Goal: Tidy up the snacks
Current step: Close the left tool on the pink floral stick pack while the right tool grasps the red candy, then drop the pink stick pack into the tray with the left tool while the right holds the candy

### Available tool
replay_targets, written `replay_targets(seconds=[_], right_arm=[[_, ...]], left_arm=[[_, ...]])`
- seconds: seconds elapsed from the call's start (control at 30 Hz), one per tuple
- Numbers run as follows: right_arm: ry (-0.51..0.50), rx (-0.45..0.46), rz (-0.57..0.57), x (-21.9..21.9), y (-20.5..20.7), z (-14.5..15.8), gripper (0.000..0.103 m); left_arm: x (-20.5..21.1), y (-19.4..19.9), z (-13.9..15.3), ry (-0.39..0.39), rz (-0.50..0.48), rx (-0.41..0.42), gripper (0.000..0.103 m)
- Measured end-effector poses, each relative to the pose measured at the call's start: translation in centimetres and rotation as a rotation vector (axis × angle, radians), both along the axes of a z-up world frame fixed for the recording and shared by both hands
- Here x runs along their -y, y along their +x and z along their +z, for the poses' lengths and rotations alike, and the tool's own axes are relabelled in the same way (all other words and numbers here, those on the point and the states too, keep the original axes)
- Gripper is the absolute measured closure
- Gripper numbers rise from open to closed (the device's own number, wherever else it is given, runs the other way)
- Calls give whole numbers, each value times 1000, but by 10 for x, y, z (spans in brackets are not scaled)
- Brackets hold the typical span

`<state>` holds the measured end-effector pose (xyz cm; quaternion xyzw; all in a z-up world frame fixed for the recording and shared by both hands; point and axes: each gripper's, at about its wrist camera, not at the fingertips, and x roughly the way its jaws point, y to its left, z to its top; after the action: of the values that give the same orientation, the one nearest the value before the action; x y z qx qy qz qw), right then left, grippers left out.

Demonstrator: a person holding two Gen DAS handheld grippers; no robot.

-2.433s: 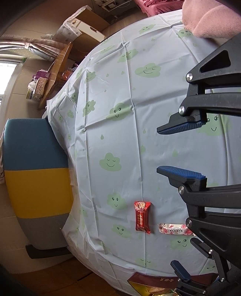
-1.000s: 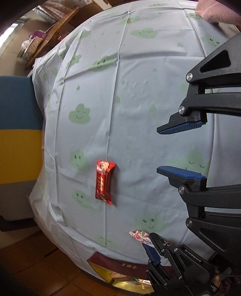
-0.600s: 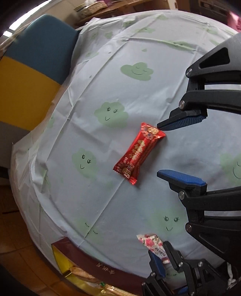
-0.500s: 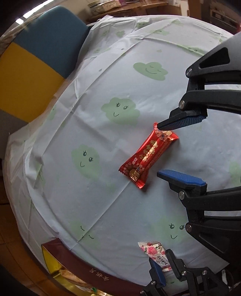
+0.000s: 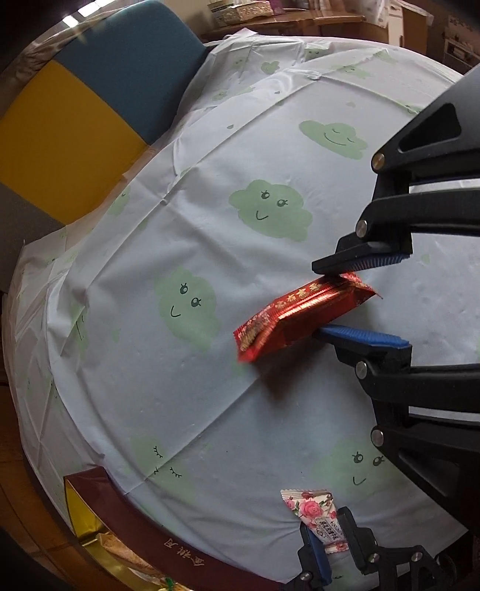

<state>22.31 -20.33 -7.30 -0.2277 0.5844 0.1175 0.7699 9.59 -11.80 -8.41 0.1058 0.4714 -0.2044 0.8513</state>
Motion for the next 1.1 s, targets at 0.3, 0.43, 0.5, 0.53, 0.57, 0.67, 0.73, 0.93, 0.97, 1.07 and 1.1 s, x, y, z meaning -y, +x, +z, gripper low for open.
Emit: replay_targets(seconds=[0.3,0.43,0.5,0.53,0.57,0.67,0.73,0.93,0.97,1.07,1.1], right_arm=[[130,-24,-163,25,-63,7,87],[183,-27,-212,28,-90,9,87],[202,-10,-234,31,-97,8,86],[219,-4,-249,33,-100,8,86],[231,-5,-262,35,-101,7,86],[229,7,-268,38,-100,7,86],[226,12,-268,37,-102,8,86],[217,26,-276,37,-90,8,86],[216,28,-279,35,-87,6,86],[214,36,-289,38,-87,7,86],[214,36,-293,39,-87,7,86]], left_arm=[[5,-2,2,41,5,28,83],[1,-7,11,46,22,50,83],[-4,-12,21,46,32,81,83],[-6,-15,27,47,37,99,83],[-9,-18,33,47,43,114,83],[-18,-25,51,38,58,152,83],[-24,-29,61,38,73,175,83],[-39,-41,80,30,103,209,83],[-41,-42,82,28,107,214,83],[-47,-49,88,25,119,226,83],[-49,-51,90,25,122,231,83]])
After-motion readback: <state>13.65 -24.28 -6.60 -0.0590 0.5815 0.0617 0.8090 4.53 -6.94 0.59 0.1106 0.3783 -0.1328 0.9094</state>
